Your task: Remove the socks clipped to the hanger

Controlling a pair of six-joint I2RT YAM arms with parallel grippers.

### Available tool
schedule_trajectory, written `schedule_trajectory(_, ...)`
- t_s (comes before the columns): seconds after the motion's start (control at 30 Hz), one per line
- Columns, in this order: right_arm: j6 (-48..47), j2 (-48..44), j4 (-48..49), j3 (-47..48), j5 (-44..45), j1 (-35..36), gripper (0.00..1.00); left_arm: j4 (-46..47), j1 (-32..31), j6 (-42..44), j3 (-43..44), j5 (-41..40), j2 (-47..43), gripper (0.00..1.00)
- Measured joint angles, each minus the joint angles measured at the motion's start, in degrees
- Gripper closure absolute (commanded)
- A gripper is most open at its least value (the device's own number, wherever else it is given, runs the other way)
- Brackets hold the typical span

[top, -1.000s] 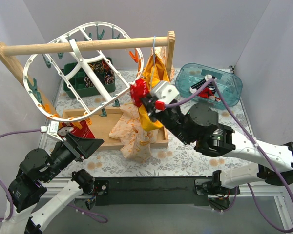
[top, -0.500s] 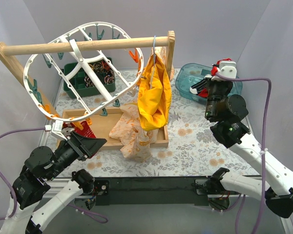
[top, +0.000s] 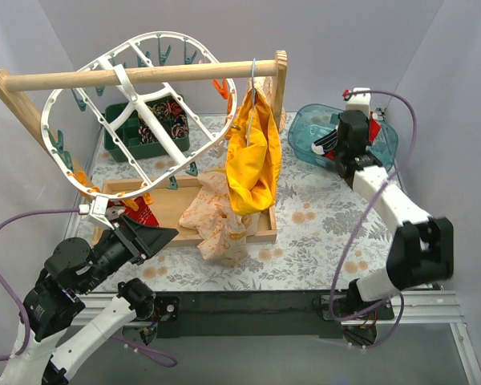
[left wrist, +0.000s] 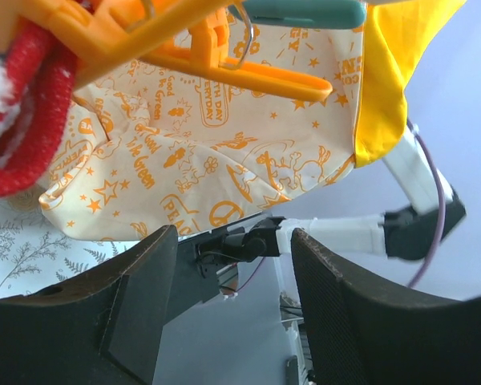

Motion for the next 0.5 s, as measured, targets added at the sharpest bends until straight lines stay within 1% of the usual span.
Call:
schedule_trajectory(0.17,5.5,16.8,-11.2,13.9,-6.2,-4.3,0.97,-0.2,0.0,-0.2,0.0,0.1,0.0,0.44)
schedule_trajectory(0.2,6.6,19.3,-13.6,16.2,-7.8,-4.9,0.91,-0.5,0.0,-0.3,0.0,0.0,0.0,0.44)
schedule_trajectory(0.23,7.8,21.6,-16.0,18.3,-9.2,-5.5,0.84,-0.8,0.0,-0.4,0.0,0.1,0.0,0.44)
schedule_trajectory(0.27,8.7,23.6,-18.1,20.0,-10.6,-5.9,0.74,-1.0,0.0,-0.4,0.0,0.0,0.0,0.44)
schedule_trajectory(0.3,9.8,25.4,-20.2,21.4,-12.0,-6.3,0.43,-1.2,0.0,-0.4,0.0,0.0,0.0,0.44)
schedule_trajectory(0.33,10.8,26.8,-22.2,22.5,-13.4,-6.6,0.26,-1.5,0.0,-0.4,0.0,0.0,0.0,0.44)
schedule_trajectory(0.4,12.6,29.1,-25.9,24.2,-15.8,-7.1,0.04,-2.1,0.0,-0.4,0.1,-0.1,0.0,0.44)
schedule_trajectory(0.43,13.1,30.1,-27.8,25.0,-17.0,-7.3,0.02,-2.4,0.0,-0.4,0.1,-0.2,0.0,0.44)
schedule_trajectory(0.5,13.9,31.4,-30.8,26.4,-19.1,-7.3,0.02,-2.9,0.0,-0.4,0.4,-0.4,0.0,0.44)
